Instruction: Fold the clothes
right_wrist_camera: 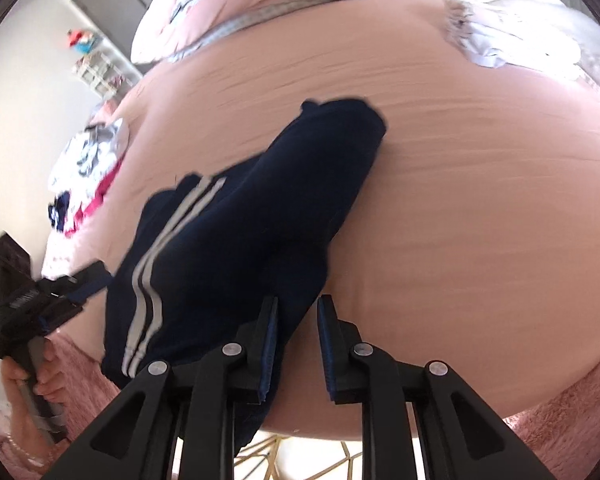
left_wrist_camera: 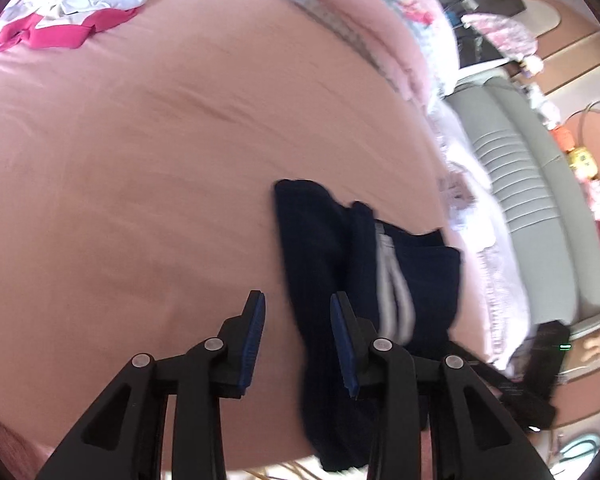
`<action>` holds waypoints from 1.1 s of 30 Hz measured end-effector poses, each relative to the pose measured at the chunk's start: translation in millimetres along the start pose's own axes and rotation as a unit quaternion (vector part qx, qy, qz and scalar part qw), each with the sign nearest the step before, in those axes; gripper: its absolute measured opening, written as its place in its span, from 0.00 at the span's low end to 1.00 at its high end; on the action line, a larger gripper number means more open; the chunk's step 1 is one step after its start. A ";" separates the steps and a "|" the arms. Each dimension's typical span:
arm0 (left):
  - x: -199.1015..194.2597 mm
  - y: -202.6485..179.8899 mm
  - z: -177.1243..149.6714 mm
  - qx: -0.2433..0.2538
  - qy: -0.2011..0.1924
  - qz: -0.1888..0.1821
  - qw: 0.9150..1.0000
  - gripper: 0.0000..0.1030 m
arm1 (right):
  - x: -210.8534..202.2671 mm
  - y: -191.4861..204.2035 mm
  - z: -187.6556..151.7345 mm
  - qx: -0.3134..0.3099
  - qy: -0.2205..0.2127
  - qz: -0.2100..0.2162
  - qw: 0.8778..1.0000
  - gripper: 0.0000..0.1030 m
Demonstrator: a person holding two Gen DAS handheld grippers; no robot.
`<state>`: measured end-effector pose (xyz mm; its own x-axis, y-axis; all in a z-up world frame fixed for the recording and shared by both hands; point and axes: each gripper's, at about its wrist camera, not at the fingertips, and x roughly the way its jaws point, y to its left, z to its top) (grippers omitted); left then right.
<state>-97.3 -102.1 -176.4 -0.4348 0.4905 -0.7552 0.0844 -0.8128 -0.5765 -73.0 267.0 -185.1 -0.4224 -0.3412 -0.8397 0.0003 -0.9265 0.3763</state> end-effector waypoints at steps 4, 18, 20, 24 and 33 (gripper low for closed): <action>24.2 -4.3 15.0 0.004 0.027 -0.024 0.999 0.30 | -3.5 -6.0 23.2 0.000 -0.016 -0.005 1.000 0.38; 39.9 -44.4 61.3 0.182 0.054 0.090 0.978 0.05 | 19.6 10.6 86.5 -0.069 -0.061 -0.005 0.996 0.09; 62.6 -33.0 62.4 0.176 0.103 0.122 0.971 0.10 | 33.2 12.3 95.3 -0.071 -0.026 -0.022 0.997 0.10; 34.3 -30.9 62.9 0.161 0.040 0.142 0.976 0.12 | 51.3 3.9 90.2 -0.043 0.026 -0.043 0.998 0.10; -26.2 -51.5 8.5 0.196 0.009 0.015 0.980 0.11 | -0.1 38.6 33.4 -0.074 -0.003 -0.055 0.996 0.11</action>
<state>-97.9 -75.8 -124.3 -0.4217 0.4668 -0.7773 -0.2552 -0.8837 -0.3923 -103.2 236.6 -157.5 -0.4330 -0.2359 -0.8700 0.0865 -0.9716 0.2204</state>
